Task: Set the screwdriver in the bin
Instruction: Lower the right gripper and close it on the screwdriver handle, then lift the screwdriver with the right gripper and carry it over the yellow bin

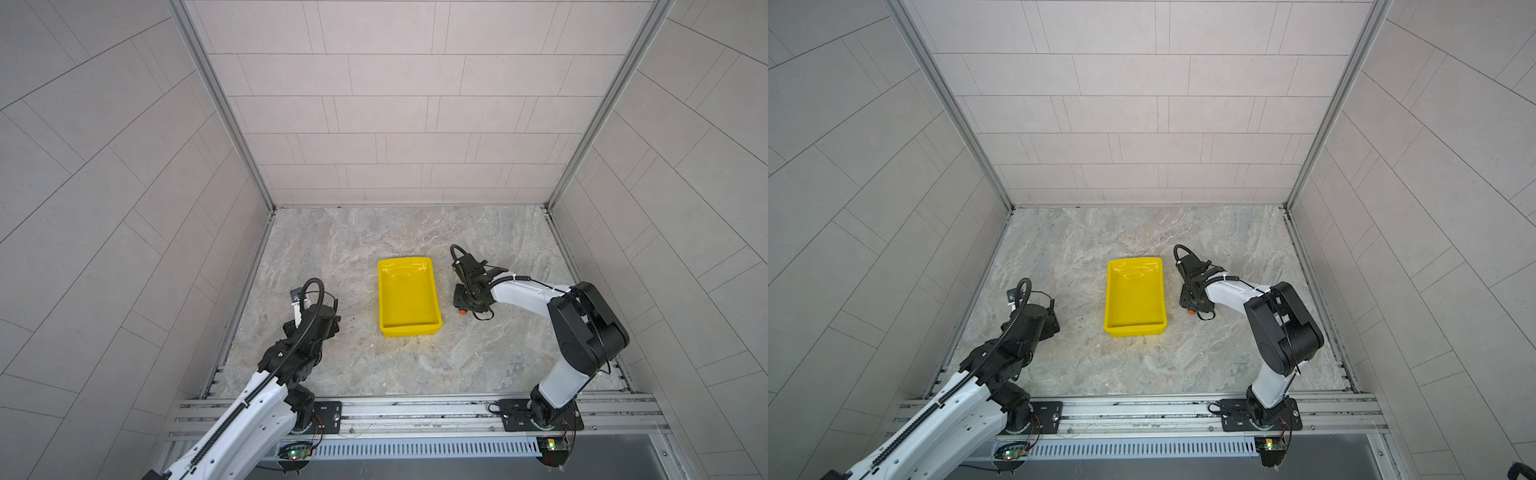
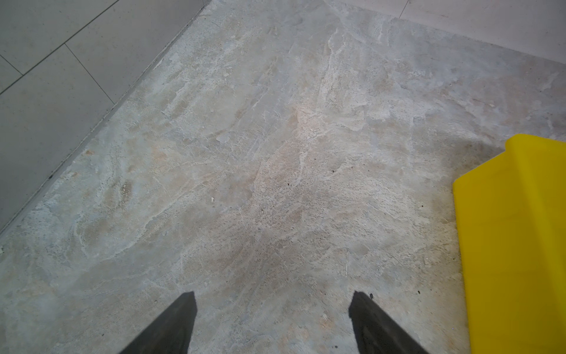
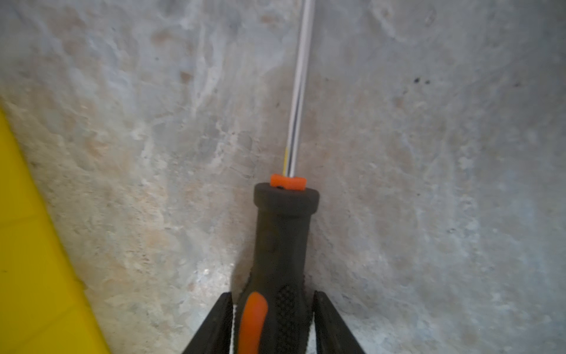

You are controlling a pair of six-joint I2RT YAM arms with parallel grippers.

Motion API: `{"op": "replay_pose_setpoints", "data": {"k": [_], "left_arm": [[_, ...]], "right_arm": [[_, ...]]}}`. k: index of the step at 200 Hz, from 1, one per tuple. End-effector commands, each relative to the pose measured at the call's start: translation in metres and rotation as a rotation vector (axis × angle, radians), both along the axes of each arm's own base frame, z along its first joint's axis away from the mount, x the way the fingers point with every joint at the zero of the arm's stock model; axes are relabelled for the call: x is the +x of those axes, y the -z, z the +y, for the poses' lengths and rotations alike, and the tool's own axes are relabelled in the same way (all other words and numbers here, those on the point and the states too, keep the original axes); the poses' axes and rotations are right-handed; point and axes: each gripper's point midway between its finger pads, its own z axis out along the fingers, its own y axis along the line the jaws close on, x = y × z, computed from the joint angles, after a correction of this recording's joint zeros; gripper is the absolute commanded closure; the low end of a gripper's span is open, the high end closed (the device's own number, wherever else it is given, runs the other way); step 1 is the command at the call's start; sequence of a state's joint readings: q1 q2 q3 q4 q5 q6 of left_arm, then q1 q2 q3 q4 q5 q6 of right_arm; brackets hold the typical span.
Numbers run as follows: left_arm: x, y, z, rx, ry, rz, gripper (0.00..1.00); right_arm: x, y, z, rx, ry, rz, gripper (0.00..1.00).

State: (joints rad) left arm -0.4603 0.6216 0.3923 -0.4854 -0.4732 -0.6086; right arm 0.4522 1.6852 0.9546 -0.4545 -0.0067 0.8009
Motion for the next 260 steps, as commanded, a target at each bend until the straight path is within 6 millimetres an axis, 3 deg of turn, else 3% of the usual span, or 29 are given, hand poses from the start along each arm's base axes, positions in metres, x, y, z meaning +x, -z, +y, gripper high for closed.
{"op": "replay_pose_setpoints", "data": {"k": [1,31,54,76,103,116,156,186,209,223,260], "left_arm": [[0.0,-0.002,0.003,0.012,-0.003,-0.007,0.15],[-0.002,-0.002,0.003,0.007,-0.003,-0.011,0.15],[-0.002,-0.002,0.002,0.0,0.005,-0.014,0.15],[-0.001,-0.002,0.002,0.007,0.0,-0.009,0.15],[-0.002,-0.001,0.004,0.012,-0.013,-0.003,0.16],[-0.003,-0.001,0.005,0.014,-0.016,0.002,0.16],[-0.002,0.001,0.002,0.003,-0.005,0.0,0.16],[0.0,0.003,0.001,0.012,-0.005,0.015,0.16],[0.003,0.006,0.001,0.029,-0.008,0.046,0.16],[0.003,0.009,0.002,0.045,-0.016,0.075,0.16],[0.003,0.01,0.002,0.054,-0.023,0.099,0.17]], "right_arm": [[-0.007,-0.001,-0.01,-0.056,0.011,0.006,0.6],[-0.01,-0.002,-0.019,-0.103,0.005,0.016,0.62],[-0.013,0.005,-0.019,-0.094,0.012,0.012,0.73],[-0.02,0.004,-0.021,-0.086,0.011,0.013,0.76],[-0.023,-0.019,-0.039,-0.184,-0.03,-0.019,0.86],[-0.025,-0.029,-0.045,-0.209,-0.043,-0.04,0.87],[-0.043,-0.061,-0.049,-0.187,-0.052,-0.114,0.91],[-0.065,-0.095,-0.043,-0.137,-0.168,-0.217,0.9],[-0.07,-0.124,-0.046,-0.129,-0.223,-0.319,0.9],[-0.066,-0.137,-0.037,-0.069,-0.229,-0.387,0.89],[-0.038,-0.164,0.029,0.243,-0.201,-0.578,0.89]]}}
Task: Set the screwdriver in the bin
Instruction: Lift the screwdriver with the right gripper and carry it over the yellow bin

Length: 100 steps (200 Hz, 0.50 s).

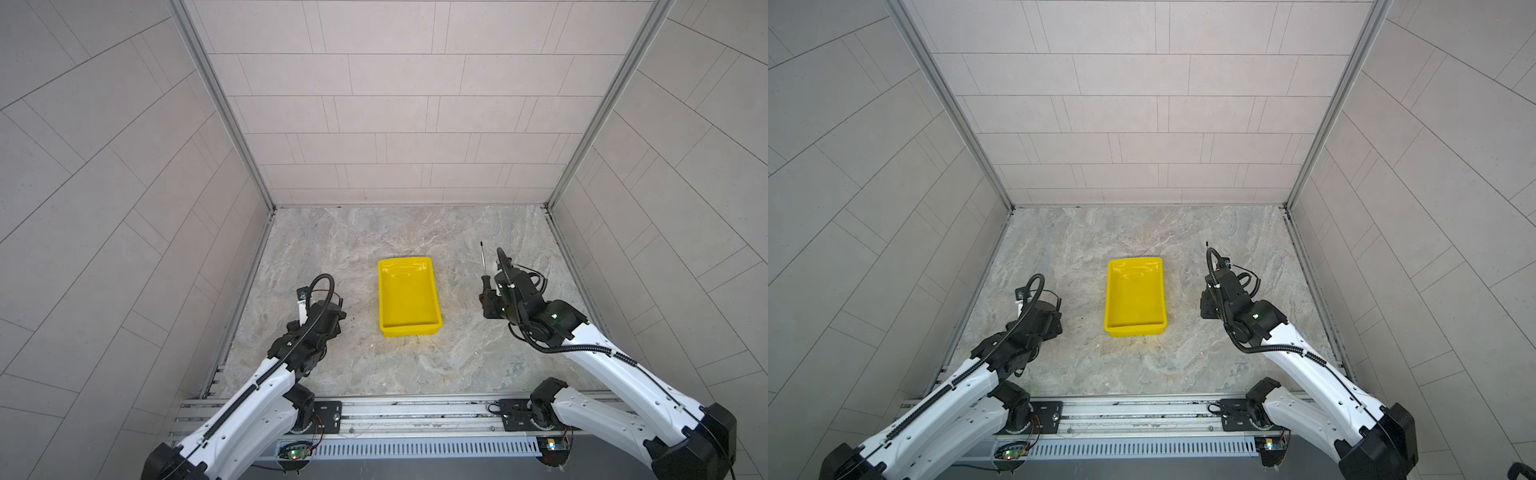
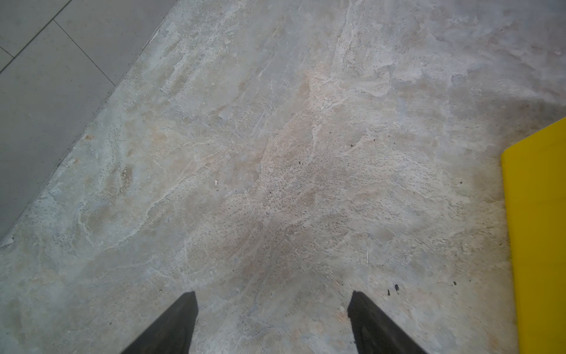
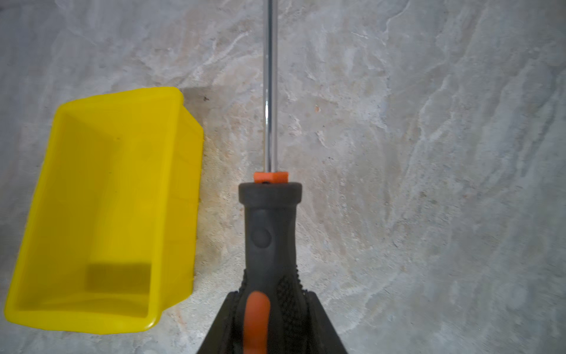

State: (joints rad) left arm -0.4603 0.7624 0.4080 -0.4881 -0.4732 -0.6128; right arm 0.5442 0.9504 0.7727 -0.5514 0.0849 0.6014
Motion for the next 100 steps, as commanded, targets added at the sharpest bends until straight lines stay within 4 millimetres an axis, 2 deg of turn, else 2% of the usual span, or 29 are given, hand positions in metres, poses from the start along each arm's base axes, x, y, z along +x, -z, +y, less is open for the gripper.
{"op": "replay_pose_setpoints", "data": {"k": [1,24,47,68,100], "left_arm": [[0.003,-0.01,0.002,0.002,-0.019,-0.015,0.17],[0.003,-0.011,0.003,0.002,-0.021,-0.019,0.17],[0.003,-0.012,0.002,-0.001,-0.019,-0.026,0.17],[0.002,-0.012,0.003,-0.001,-0.022,-0.028,0.17],[0.002,-0.013,0.002,-0.012,-0.017,-0.038,0.17]], "right_arm": [[0.02,-0.019,0.047,0.212,-0.033,-0.099,0.9],[0.021,-0.03,0.097,0.336,-0.06,-0.136,0.9],[0.013,-0.033,0.142,0.345,-0.121,-0.175,0.9],[0.013,-0.02,0.171,0.413,-0.125,-0.139,0.9],[0.017,0.008,0.205,0.507,-0.118,-0.046,0.9]]}}
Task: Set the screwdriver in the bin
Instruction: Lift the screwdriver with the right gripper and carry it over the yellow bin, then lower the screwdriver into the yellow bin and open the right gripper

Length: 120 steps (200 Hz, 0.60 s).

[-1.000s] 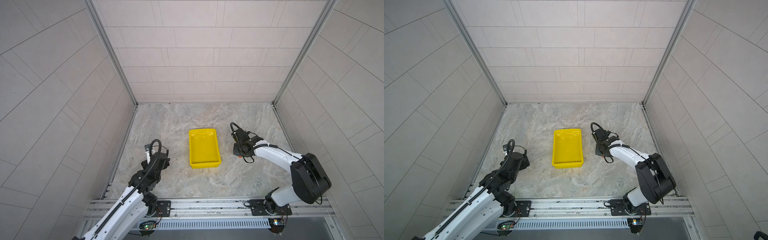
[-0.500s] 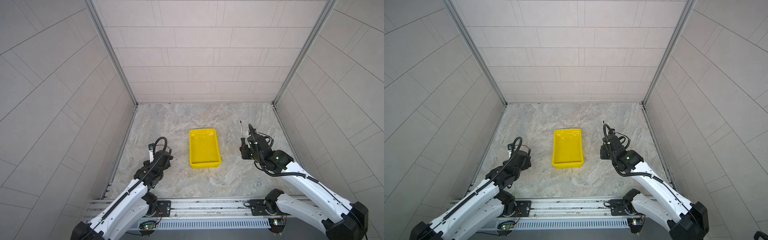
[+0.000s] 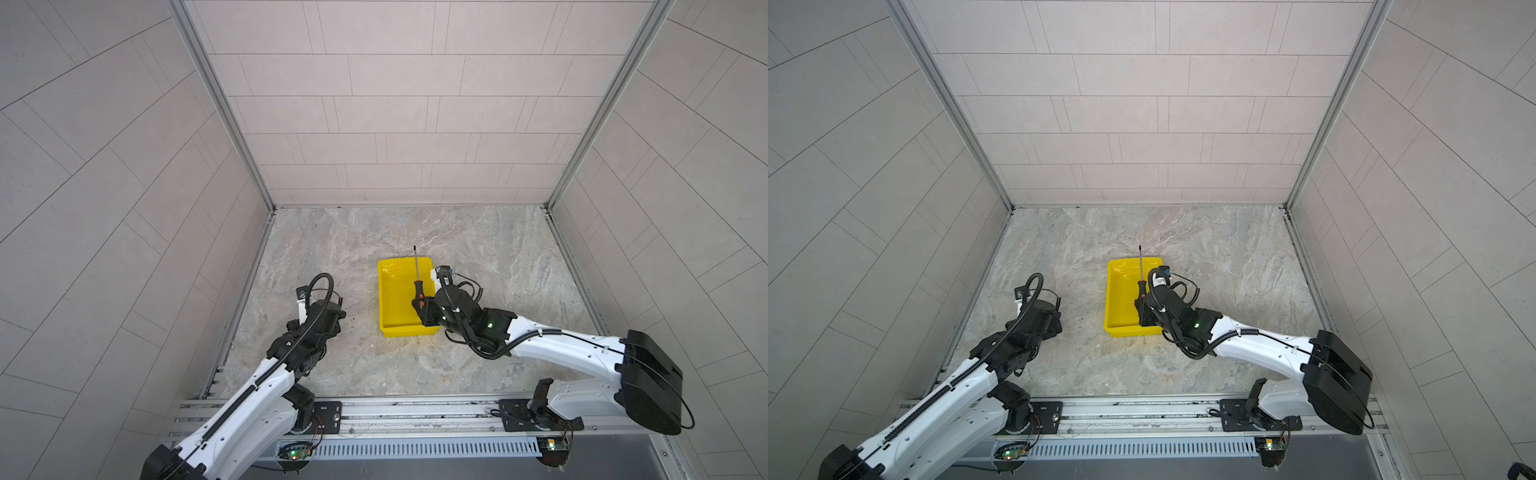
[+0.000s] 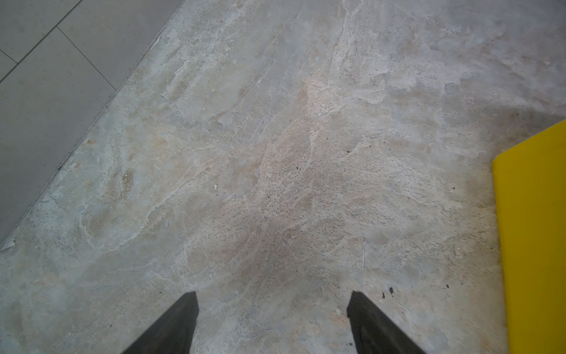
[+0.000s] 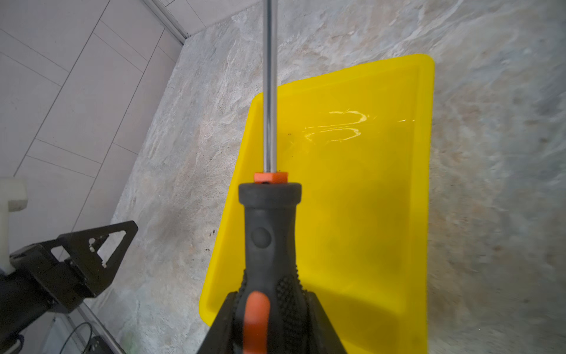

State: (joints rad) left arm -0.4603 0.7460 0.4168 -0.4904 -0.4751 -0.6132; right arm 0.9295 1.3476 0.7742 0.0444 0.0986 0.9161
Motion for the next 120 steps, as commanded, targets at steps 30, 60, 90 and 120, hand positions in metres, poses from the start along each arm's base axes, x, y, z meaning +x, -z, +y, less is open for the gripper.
{"op": "replay_pose_setpoints", "data": {"k": [30,60,90,120], "left_arm": [[0.0,-0.007,0.003,-0.004,-0.017,-0.018,0.17],[-0.002,-0.008,0.004,-0.007,-0.02,-0.029,0.17],[-0.003,-0.009,0.005,-0.012,-0.021,-0.041,0.17],[-0.001,-0.009,0.005,-0.008,-0.025,-0.051,0.17]], "right_arm": [[0.011,0.002,0.043,0.126,0.009,0.036,0.89],[0.017,0.014,0.051,0.088,0.006,0.05,0.89],[0.02,0.03,0.062,0.042,-0.018,0.087,0.88],[0.017,0.044,0.059,0.016,-0.01,0.117,0.86]]}}
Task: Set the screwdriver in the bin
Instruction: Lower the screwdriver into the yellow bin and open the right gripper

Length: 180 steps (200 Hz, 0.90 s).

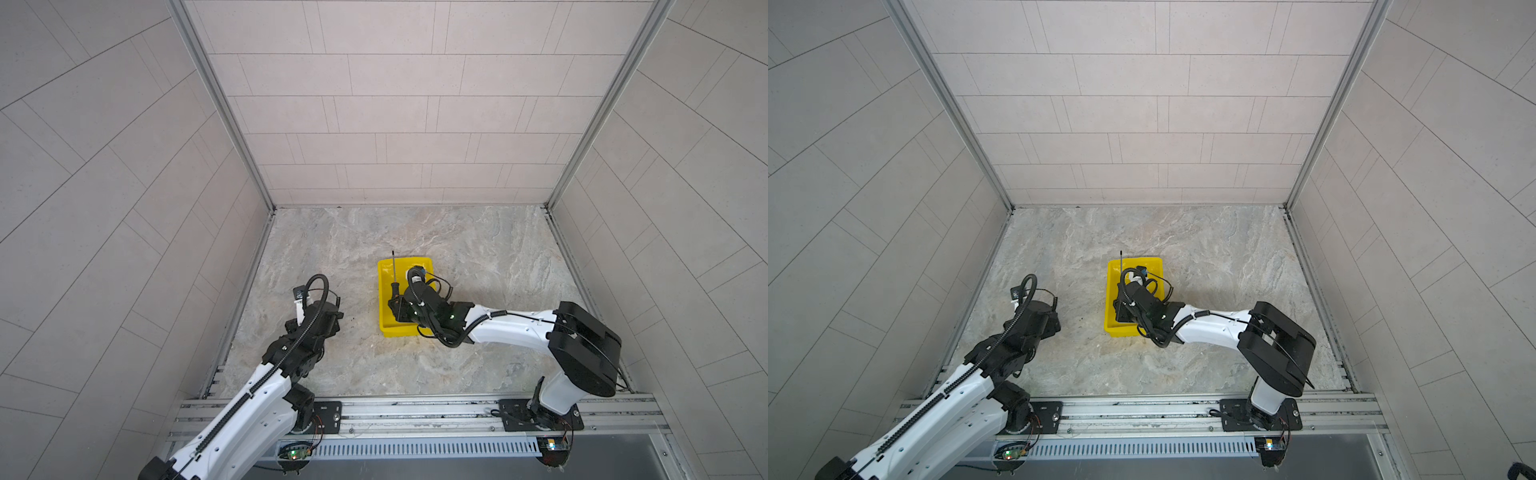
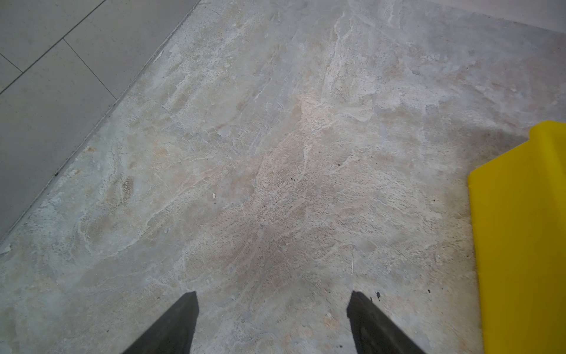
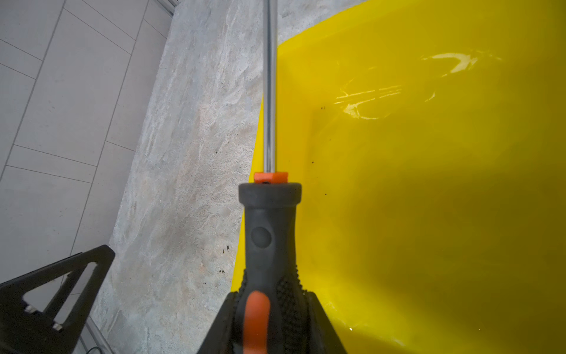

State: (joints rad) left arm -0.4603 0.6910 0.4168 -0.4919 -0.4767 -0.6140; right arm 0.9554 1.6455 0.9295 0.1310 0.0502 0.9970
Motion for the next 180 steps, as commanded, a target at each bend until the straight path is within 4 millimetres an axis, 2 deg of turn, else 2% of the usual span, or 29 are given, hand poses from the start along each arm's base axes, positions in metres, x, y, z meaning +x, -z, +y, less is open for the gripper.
{"op": "replay_pose_setpoints", "data": {"k": [1,39,66,98,130,145,163,180], "left_arm": [[-0.001,0.001,0.005,0.015,-0.025,-0.002,0.17],[-0.001,0.003,0.004,0.021,-0.021,0.019,0.18],[-0.001,0.003,0.005,0.022,-0.022,0.017,0.18],[-0.001,0.003,0.005,0.024,-0.027,0.016,0.18],[0.0,0.003,0.005,0.024,-0.027,0.017,0.18],[0.0,0.003,0.005,0.026,-0.028,0.018,0.18],[0.0,0.003,0.005,0.027,-0.028,0.021,0.18],[0.0,0.003,0.005,0.028,-0.029,0.022,0.18]], "right_arm": [[-0.002,0.005,0.0,-0.008,0.005,0.018,0.86],[-0.004,0.022,-0.002,-0.044,0.003,0.053,0.84],[-0.005,0.032,0.003,-0.051,-0.01,0.076,0.79],[-0.003,0.035,0.002,-0.069,-0.005,0.08,0.73],[0.0,0.029,0.003,-0.06,0.0,0.067,0.7],[0.0,0.025,0.003,-0.055,-0.002,0.06,0.62],[0.001,0.017,-0.001,-0.062,0.008,0.047,0.44],[0.001,0.008,-0.005,-0.073,0.007,0.023,0.37]]}}
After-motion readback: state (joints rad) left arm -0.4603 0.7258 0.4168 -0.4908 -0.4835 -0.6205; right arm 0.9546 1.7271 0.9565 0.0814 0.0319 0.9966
